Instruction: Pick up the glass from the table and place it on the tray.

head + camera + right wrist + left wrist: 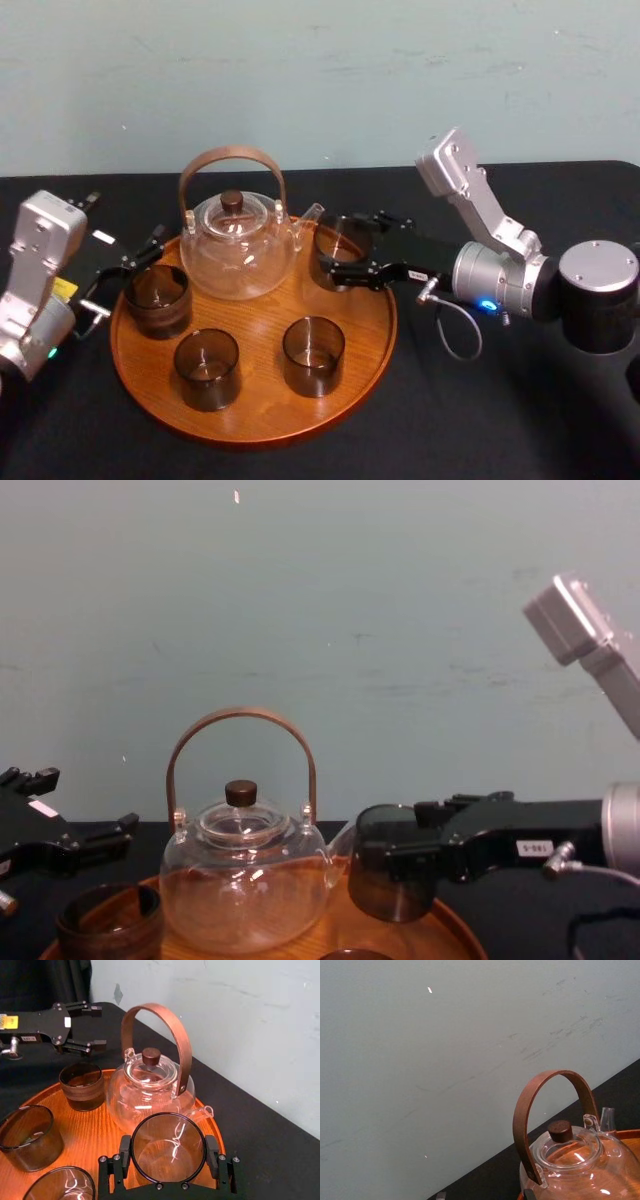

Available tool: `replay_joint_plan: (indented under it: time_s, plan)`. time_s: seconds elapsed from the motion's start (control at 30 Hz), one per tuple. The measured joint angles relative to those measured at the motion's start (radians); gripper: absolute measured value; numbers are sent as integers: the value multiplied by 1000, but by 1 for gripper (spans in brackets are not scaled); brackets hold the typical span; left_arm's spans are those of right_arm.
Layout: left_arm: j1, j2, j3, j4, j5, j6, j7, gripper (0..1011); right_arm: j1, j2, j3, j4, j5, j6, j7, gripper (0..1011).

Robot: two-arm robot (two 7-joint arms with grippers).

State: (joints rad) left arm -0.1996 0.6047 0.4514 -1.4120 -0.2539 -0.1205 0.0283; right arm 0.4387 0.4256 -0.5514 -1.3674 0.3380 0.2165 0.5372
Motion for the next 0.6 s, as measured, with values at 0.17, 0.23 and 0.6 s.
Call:
replay_joint_plan:
  time_s: [0.17,0.23,0.6]
  plan:
    - [0,0,0,0,0,0,0,1001,10,-13,-7,35,-11,-12,-2,900]
    - [0,0,0,0,0,0,0,1001,13,-18,-9,50,-14,-15,-2,900]
    - [0,0,0,0,0,0,0,1001,19,-34,-14,96,-29,-21,-2,900]
